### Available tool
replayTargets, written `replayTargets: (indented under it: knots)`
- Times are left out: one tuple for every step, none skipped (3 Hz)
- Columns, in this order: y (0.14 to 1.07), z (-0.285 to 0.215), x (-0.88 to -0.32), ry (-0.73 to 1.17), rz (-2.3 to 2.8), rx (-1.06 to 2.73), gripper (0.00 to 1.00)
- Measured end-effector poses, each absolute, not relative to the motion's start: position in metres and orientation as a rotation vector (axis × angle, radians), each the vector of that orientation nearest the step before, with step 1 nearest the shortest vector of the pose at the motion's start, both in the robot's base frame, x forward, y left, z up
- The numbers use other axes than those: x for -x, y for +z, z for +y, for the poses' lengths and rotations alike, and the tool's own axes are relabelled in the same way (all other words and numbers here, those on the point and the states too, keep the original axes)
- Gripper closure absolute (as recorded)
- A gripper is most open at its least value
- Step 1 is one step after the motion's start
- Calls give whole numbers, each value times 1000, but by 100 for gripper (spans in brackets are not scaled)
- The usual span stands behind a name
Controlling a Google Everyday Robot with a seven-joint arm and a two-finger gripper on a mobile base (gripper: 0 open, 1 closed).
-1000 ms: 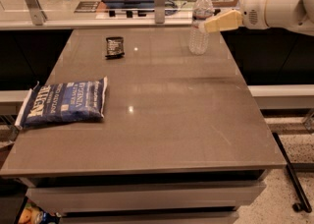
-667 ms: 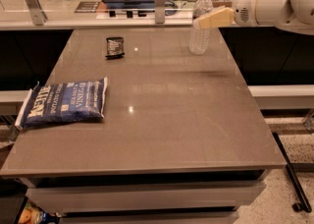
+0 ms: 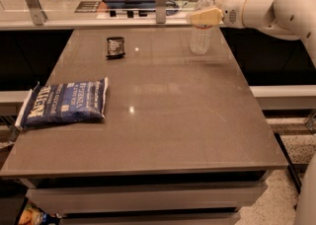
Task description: Move water bottle near blue chip bag
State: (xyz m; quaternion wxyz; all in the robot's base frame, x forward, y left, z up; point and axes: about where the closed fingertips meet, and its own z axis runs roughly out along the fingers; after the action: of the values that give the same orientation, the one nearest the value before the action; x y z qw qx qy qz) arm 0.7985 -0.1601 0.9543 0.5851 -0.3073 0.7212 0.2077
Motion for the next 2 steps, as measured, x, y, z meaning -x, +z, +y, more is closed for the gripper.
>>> replayTargets:
  knots:
    - [952, -158, -800, 490, 1682, 718, 33]
    - [951, -154, -801, 495, 1683, 721, 57]
